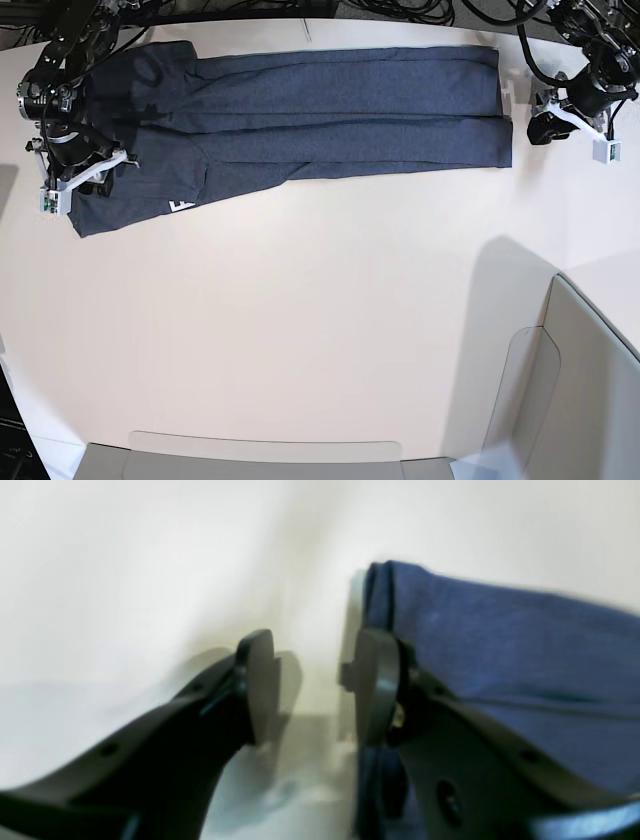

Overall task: Layout the t-shirt on the table in an organized manner, then fold the t-shirt properly
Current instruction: 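Grasp the shirt end near the left gripper with the left gripper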

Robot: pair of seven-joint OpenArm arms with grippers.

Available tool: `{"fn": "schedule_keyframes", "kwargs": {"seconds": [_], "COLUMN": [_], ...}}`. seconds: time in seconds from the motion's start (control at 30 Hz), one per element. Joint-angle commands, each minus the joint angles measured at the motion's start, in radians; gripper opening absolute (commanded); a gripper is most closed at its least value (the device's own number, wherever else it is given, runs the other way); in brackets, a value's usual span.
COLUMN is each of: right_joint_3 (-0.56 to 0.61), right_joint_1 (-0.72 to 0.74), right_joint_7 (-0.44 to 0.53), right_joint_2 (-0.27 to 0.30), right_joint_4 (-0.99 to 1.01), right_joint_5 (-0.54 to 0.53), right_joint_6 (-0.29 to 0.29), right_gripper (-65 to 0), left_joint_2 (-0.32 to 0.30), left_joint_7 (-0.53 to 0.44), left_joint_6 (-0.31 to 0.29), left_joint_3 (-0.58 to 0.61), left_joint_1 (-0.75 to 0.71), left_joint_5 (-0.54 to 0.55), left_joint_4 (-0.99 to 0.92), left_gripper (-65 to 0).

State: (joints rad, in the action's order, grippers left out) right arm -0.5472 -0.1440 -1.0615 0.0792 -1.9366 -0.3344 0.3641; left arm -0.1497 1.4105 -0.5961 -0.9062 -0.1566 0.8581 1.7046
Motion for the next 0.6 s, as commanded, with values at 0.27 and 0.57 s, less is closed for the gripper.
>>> {"fn": "schedule_keyframes", "kwargs": {"seconds": [0.27, 0.57], "right_joint_3": [-0.011, -0.011], "right_joint_1": [0.074, 0.09], "right_joint_7": [0.023, 0.023], "right_joint_2": [-0.006, -0.006], "right_joint_4": [-0.045, -0.045], "right_joint_5": [-0.002, -0.002], "right_joint_6": [0.005, 0.005], "right_gripper": [-47.7, -47.7], "left_joint_2": [-0.014, -0.015], "left_joint_7": [-0.014, -0.014], "left_joint_6": [-0.003, -0.003], "left_joint_3": [-0.001, 0.077], "left_joint_1": [-0.065, -0.12], "left_joint_5": [0.174, 0.247], "left_joint_4": [-0.148, -0.159], "left_gripper": [-38.5, -38.5]}}
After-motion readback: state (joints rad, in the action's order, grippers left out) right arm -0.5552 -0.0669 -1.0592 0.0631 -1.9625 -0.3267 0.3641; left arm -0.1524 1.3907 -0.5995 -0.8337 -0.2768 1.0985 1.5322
